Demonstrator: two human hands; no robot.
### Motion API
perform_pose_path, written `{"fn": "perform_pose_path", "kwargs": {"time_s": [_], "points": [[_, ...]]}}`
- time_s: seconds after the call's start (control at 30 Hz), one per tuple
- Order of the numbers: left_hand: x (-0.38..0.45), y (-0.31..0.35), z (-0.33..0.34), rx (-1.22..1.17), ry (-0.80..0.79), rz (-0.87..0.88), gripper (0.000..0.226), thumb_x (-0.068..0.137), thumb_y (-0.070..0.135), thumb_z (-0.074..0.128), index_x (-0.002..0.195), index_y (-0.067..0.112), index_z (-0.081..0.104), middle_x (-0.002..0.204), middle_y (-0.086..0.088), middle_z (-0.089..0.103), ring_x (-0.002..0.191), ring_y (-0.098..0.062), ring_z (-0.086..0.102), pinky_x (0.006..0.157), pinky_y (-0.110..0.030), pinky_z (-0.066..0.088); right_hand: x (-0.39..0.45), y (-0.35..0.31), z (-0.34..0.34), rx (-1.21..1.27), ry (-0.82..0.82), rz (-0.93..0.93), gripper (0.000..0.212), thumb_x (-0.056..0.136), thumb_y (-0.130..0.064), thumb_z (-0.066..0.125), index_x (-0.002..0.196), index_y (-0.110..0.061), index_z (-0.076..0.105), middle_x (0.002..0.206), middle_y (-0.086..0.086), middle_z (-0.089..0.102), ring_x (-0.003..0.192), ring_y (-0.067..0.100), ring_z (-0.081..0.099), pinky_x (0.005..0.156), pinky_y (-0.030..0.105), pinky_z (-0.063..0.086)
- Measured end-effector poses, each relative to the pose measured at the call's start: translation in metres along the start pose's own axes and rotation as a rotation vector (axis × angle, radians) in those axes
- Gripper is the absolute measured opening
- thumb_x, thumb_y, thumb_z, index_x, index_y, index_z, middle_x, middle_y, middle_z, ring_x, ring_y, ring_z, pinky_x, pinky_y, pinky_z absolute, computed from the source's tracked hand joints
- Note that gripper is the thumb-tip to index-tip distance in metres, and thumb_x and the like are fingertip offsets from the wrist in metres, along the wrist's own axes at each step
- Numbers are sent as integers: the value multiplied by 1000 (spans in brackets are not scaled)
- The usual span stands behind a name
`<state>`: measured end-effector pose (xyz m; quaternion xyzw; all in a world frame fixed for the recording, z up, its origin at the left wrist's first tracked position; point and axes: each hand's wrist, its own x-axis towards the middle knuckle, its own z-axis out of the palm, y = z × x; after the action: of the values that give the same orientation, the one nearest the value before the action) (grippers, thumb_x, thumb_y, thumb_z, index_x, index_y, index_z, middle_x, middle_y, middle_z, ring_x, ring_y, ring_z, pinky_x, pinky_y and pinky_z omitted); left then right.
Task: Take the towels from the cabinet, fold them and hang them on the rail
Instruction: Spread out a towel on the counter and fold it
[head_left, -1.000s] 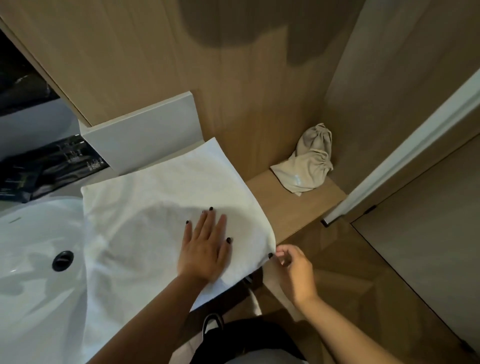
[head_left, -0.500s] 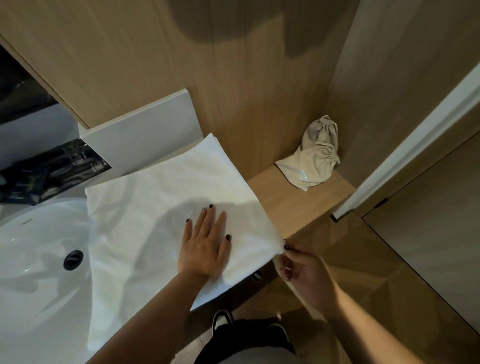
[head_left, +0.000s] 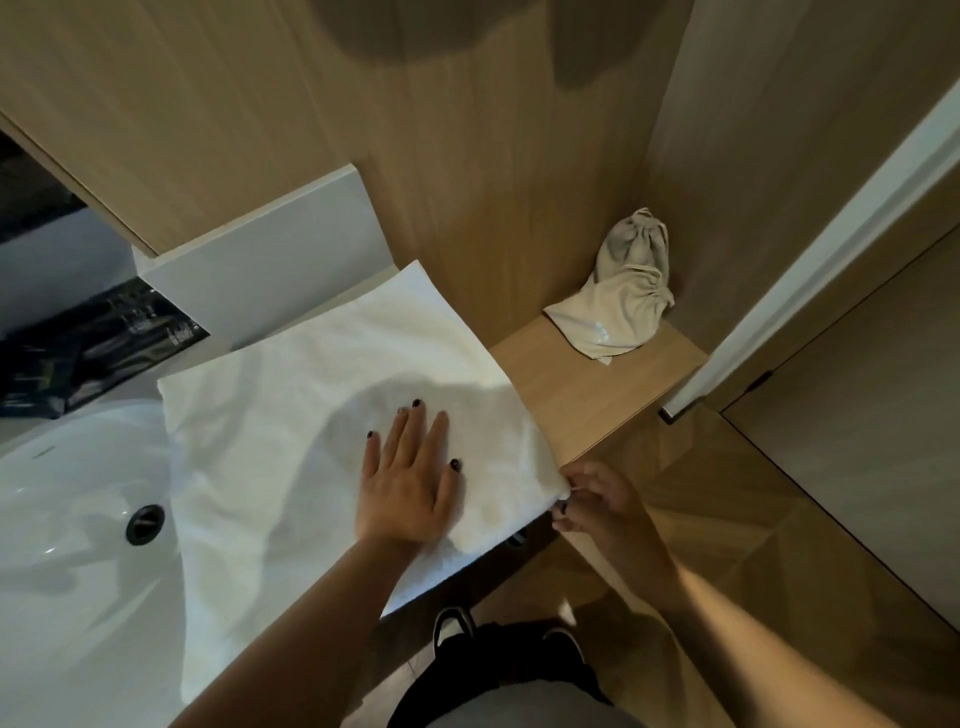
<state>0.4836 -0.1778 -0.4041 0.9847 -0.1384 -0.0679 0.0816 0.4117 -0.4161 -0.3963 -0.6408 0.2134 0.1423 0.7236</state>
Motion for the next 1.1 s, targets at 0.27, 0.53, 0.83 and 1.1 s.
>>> {"fn": "perform_pose_path", "kwargs": {"time_s": [0.27, 0.53, 0.83, 1.1], "points": [[-2, 4, -5, -6, -11, -6, 66, 97, 53, 10, 158, 28, 7, 166, -1, -5, 151, -16, -15, 123, -46, -7, 11, 1, 6, -77, 101, -61, 35, 84, 15, 61, 108, -11, 61, 98, 10, 70, 84, 20, 70, 64, 25, 58], [-1, 2, -4, -11, -9, 4, 66, 97, 53, 10, 158, 27, 8, 166, -1, -4, 151, -17, -13, 122, -45, -8, 32, -13, -15, -536, 288, -168, 34, 90, 10, 48, 85, -18, 66, 79, -1, 68, 76, 16, 63, 67, 27, 52], [-13, -37, -9, -282, 159, -158, 68, 96, 47, 9, 157, 18, 16, 164, -2, 8, 151, -17, -4, 122, -40, -2, 58, -51, 127, -936, 33, -811, 46, 91, -5, 39, 133, -10, 57, 138, 7, 57, 136, 22, 43, 114, 35, 33], [-69, -102, -21, -103, 34, -474, 76, 88, 64, 0, 157, 31, -7, 164, 0, -17, 149, -18, -21, 122, -45, -6, 83, -20, 146, -1504, -130, -632, 64, 101, -54, 21, 158, -27, 7, 165, -4, -6, 151, 18, -15, 121, 43, -10]]}}
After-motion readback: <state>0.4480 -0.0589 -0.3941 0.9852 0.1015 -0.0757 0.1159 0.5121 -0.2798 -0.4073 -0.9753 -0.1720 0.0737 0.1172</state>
